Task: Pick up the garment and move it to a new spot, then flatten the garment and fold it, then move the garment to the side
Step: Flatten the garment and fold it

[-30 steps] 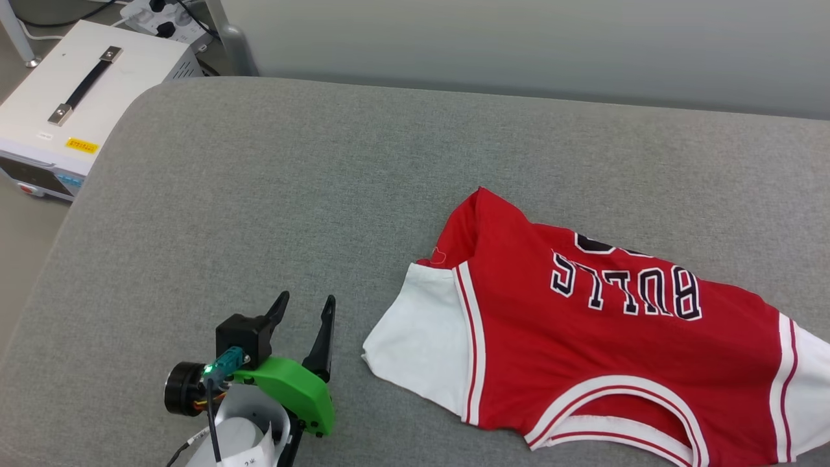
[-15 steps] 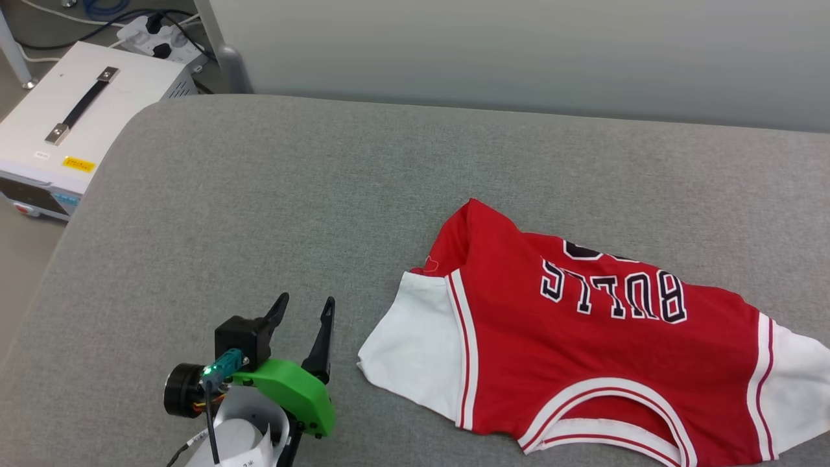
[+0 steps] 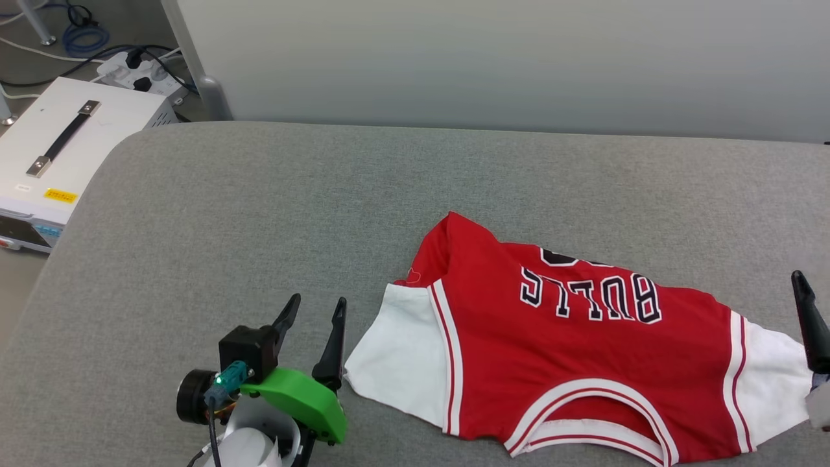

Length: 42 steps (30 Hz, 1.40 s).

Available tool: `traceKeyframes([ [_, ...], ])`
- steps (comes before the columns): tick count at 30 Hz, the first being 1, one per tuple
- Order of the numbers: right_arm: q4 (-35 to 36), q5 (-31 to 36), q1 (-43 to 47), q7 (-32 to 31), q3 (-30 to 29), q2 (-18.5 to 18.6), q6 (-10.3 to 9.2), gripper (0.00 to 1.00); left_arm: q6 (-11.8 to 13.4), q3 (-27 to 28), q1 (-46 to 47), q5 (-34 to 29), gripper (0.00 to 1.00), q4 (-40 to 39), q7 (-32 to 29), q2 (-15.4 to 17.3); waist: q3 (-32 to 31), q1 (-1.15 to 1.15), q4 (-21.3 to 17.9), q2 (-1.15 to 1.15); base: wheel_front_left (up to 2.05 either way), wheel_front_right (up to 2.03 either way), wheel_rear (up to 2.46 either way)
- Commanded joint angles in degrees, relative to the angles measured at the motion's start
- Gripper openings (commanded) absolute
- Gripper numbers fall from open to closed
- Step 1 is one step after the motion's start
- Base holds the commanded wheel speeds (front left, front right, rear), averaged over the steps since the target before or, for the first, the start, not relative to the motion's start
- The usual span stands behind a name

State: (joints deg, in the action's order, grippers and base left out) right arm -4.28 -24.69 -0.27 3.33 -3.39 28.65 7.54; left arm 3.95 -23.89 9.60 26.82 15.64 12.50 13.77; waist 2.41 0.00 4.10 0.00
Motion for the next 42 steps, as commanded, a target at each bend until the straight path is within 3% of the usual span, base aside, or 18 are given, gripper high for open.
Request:
traceKeyframes([
  [1, 2.2, 1.0, 1.8, 1.5, -1.8, -2.9, -0.05, 1.00, -0.1, -0.1, -0.7, -0.2, 1.00, -0.6, 0.7, -0.4, 0.0, 0.00, -0.1, 0.00, 0.00, 0.00, 0.00],
  [6, 9.0, 3.0, 6.7, 4.8, -4.4, -11.9, -0.05, 1.00, -0.6, -0.2, -1.8, -0.8, 1.00, -1.9, 1.9, -1.2, 0.0, 0.00, -0.3, 0.00, 0.00, 0.00, 0.00],
  [10, 11.3, 4.5, 8.8, 5.1, -4.0, -14.8, -0.05, 1.00, -0.9, 0.4, -2.5, -1.3, 1.00, -3.0, 2.3, -1.4, 0.4, 0.00, -0.6, 0.00, 0.00, 0.00, 0.00],
  [17, 12.9, 5.1, 9.1, 3.9, -4.3, -15.6, -0.05, 1.00, -1.3, -0.6, -1.8, -1.7, 1.00, -2.7, -1.1, -0.8, 2.1, 0.00, -1.4, 0.00, 0.00, 0.00, 0.00],
  [23, 13.7, 5.5, 8.7, 3.1, -4.2, -15.6, -0.05, 1.00, 0.1, -2.7, -0.9, -0.6, 1.00, -2.2, -15.6, 0.9, 4.0, 0.00, -2.5, 0.00, 0.00, 0.00, 0.00],
  [28, 13.4, 5.8, 8.4, 2.8, -3.4, -15.8, -0.05, 1.00, 3.8, -3.5, -0.4, -1.7, 1.00, -2.3, -24.9, 2.7, 5.7, 0.00, -3.7, 0.00, 0.00, 0.00, 0.00],
  [35, 12.6, 5.6, 7.4, 3.0, -2.7, -15.7, -0.05, 1.00, 7.0, -4.0, -0.2, -3.0, 1.00, -1.3, -29.7, 3.6, 7.6, 0.00, -5.3, 0.00, 0.00, 0.00, 0.00],
  [40, 12.1, 5.7, 7.1, 3.1, -2.5, -15.5, -0.05, 1.00, 5.8, -4.0, -0.6, -0.9, 1.00, 1.5, -31.4, 3.5, 8.2, 0.00, -5.9, 0.00, 0.00, 0.00, 0.00],
  [42, 11.8, 5.7, 7.1, 3.1, -2.4, -15.4, -0.05, 1.00, 5.2, -4.4, -0.9, -0.6, 0.03, 3.1, -32.2, 3.9, 8.1, 0.00, -6.0, 0.00, 0.00, 0.00, 0.00],
])
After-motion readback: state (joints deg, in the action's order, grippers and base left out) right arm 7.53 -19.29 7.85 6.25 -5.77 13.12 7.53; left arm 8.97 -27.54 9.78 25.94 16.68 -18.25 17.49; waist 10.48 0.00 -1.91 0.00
